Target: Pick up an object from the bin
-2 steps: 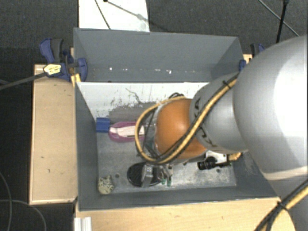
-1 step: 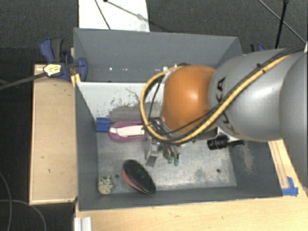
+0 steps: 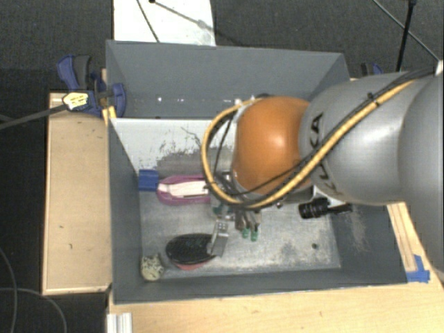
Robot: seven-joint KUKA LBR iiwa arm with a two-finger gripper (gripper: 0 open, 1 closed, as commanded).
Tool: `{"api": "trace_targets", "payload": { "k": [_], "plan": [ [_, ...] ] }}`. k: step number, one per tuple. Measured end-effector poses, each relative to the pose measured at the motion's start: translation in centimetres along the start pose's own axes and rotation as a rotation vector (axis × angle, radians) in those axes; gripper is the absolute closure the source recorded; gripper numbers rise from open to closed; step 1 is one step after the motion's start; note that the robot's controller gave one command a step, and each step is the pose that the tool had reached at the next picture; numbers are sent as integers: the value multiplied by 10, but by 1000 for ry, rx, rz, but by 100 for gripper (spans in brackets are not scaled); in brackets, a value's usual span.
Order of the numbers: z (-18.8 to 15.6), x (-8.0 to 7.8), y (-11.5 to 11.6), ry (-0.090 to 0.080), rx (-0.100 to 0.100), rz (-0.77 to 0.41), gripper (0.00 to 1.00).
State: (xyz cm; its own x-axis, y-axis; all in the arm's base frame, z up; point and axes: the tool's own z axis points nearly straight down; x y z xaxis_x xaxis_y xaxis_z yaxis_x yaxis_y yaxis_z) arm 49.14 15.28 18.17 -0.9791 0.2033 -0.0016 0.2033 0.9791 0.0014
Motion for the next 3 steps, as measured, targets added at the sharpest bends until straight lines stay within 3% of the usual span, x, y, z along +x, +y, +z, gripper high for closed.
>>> {"api": "trace_targets", "payload": {
  "k": [1,2,3],
  "plan": [
    [64,18,14,6,3,-27,0],
    [109,17,21,-7,-3,-286,0],
    [110,18,19,-3,-1,-278,100]
  ]
}}
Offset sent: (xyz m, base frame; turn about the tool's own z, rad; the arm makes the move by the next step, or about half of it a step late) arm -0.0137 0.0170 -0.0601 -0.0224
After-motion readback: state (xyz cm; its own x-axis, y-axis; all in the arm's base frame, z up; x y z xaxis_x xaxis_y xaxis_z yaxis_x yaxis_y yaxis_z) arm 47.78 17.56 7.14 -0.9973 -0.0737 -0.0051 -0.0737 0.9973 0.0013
